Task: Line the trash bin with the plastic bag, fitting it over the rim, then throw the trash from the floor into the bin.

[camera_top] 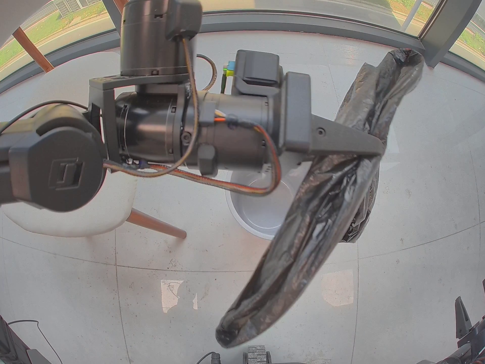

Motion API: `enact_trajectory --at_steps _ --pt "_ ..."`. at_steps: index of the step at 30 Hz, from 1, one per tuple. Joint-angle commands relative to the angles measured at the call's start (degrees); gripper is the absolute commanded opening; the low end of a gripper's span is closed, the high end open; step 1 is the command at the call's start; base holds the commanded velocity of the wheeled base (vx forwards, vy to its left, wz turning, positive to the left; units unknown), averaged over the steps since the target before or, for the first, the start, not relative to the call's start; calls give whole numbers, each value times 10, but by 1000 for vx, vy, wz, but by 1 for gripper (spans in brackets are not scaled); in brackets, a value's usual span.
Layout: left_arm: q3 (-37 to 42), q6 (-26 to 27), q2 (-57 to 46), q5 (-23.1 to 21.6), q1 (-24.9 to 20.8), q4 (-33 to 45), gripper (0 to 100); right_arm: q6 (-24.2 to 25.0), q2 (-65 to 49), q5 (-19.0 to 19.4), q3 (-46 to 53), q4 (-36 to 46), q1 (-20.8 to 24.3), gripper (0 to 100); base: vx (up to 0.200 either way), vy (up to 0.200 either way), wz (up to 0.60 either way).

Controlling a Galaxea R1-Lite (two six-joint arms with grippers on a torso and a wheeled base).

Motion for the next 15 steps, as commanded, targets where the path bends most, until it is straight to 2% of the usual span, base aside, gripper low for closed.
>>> enact_trajectory --at_steps 1,7,15 --pt "-1 10 18 -15 37 -25 0 0 -6 0 10 0 1 100 0 0 0" --pt "1 10 50 -15 65 -123 0 0 -6 -1 10 0 1 100 0 0 0" --pt "-1 9 52 -14 79 -131 0 0 -6 0 10 0 1 100 0 0 0"
